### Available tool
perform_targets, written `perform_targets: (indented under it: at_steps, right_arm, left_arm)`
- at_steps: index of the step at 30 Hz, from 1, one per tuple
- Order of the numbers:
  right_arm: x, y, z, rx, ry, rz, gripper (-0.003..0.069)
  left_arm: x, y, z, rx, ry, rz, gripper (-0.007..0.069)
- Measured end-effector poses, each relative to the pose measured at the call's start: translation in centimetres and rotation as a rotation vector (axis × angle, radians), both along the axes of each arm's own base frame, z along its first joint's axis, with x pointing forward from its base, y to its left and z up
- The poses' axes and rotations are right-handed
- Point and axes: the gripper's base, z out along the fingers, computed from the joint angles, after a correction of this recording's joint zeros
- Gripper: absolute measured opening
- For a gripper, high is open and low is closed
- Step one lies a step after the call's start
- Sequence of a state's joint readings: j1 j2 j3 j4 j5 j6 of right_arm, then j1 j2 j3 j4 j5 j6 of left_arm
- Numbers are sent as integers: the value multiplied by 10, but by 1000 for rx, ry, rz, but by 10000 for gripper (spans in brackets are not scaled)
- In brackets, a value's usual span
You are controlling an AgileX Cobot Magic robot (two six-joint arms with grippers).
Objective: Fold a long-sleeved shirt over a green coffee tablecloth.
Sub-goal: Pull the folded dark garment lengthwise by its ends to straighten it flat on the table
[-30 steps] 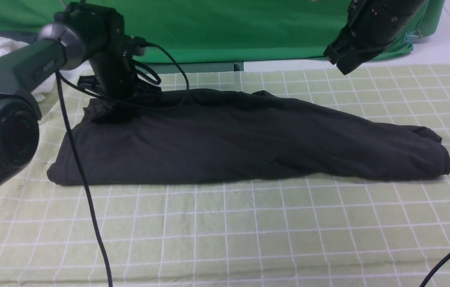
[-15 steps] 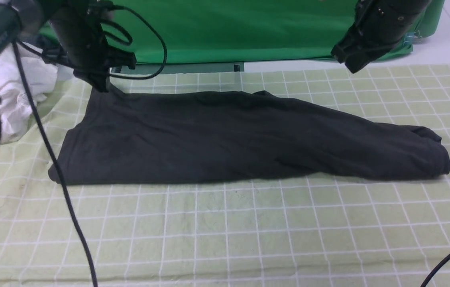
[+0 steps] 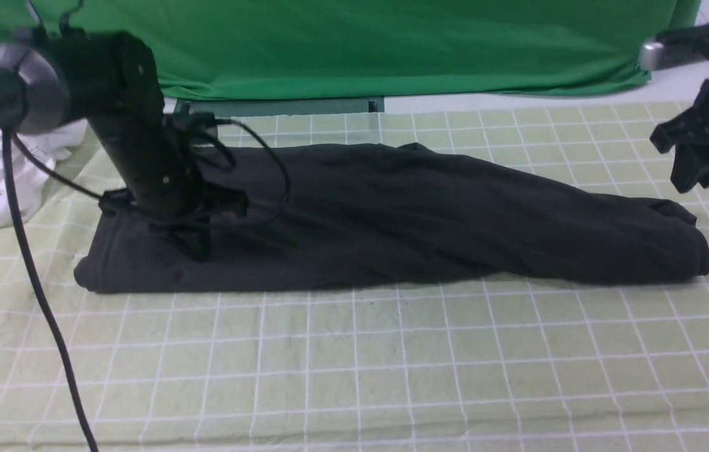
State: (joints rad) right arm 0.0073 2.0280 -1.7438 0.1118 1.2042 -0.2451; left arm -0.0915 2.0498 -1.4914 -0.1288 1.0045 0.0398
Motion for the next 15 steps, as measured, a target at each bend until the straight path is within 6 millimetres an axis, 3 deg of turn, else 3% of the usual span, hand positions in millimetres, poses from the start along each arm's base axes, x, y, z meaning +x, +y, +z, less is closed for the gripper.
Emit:
perform_targets:
  at_steps: [1, 7, 11, 13, 15]
  right_arm:
    - [2, -3, -8, 0, 20, -8, 309]
    - [12, -5, -43, 3, 73, -14, 337]
    - [17, -5, -53, 5, 67, -16, 337]
    - [19, -5, -56, 4, 59, -16, 333]
    - [19, -5, -57, 4, 56, -14, 271]
  left_arm:
    - [-1, 1, -4, 5, -9, 1, 11]
    - [-2, 4, -9, 39, -26, -7, 11]
    - [-2, 4, -9, 45, -28, -8, 11]
    - [-2, 4, -9, 45, -27, -8, 11]
    - [-2, 4, -9, 44, -28, -5, 11]
